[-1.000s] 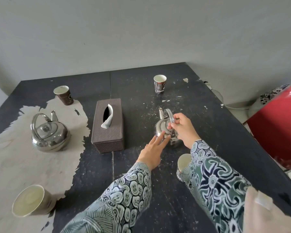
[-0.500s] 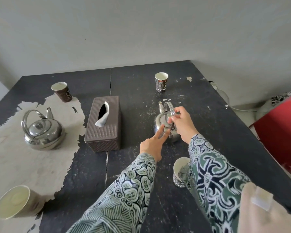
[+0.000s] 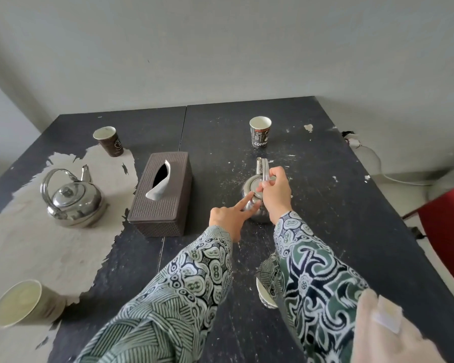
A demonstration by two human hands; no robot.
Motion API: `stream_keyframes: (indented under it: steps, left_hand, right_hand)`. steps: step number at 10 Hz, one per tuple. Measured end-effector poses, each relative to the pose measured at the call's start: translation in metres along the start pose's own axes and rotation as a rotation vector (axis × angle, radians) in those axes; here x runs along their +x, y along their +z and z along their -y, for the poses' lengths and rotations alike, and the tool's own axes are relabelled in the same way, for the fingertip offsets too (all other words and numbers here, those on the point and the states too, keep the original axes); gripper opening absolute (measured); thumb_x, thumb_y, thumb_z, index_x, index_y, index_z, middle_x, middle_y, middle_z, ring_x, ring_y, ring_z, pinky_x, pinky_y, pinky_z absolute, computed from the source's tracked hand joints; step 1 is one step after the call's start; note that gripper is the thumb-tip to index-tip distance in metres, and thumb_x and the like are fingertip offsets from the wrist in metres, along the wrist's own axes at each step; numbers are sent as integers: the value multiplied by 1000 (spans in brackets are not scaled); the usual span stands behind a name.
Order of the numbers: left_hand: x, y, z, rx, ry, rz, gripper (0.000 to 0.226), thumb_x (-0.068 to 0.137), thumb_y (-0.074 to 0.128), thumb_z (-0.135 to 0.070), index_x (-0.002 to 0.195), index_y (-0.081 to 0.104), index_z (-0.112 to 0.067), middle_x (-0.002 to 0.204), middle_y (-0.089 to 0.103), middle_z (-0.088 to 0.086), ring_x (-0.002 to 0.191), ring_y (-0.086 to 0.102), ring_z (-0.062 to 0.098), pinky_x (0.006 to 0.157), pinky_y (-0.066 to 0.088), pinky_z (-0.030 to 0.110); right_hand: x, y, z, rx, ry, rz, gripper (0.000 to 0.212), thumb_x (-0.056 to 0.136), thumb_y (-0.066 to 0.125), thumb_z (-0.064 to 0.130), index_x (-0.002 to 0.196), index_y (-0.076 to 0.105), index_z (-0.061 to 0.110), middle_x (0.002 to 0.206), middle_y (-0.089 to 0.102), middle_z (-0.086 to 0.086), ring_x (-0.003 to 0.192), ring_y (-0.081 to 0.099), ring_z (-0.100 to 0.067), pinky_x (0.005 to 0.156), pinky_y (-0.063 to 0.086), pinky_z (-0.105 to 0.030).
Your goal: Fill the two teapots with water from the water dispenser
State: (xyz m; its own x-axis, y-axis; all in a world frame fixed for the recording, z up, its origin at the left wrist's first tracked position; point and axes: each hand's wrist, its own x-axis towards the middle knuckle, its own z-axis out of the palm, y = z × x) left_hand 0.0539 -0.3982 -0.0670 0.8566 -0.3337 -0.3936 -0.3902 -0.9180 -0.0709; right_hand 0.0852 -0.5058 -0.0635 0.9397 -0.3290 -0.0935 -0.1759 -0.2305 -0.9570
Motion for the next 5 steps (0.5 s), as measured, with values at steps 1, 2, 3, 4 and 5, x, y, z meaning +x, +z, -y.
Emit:
stream_keyframes:
  steps: [1,2,3,4,5]
  left_hand:
    - [7,-1,-3,4,-4,-9,92,85,56,-10,142,-9,-41,152,-27,-14,105,60,27,67,42,31]
    - [16,-2,-5,-12,-9,-7,90,85,54,-7,143,-7,-40,153,-25,-13,104,60,27,65,42,31]
    - [19,-3,-4,-17,-6,-25,85,86,51,-6,144,-2,-38,154,-18,-14,107,59,27,68,44,33]
    - [17,-4,-5,-88,23,-73,71,88,46,-8,144,13,-35,157,3,-12,121,51,26,85,46,39]
    - [9,-9,-7,-175,33,-128,60,88,43,-10,141,27,-34,154,20,-10,128,44,24,96,41,42]
  right_hand:
    - [6,-3,1,16,-2,-7,24,87,35,-3,106,47,6,86,58,-14,68,50,-15,52,40,-13]
    - [14,-4,-1,13,6,-18,22,88,36,-2,105,47,7,86,57,-11,71,51,-16,51,37,-16]
    - [16,0,-4,-2,15,-16,20,90,38,2,106,49,7,91,58,-10,79,53,-20,54,36,-22]
    - [11,-1,-9,22,70,-66,16,88,47,6,103,53,5,96,57,-7,87,54,-21,71,39,-27]
    - [9,-10,-8,61,81,-148,21,85,55,6,105,53,5,106,57,-11,90,53,-20,77,40,-29]
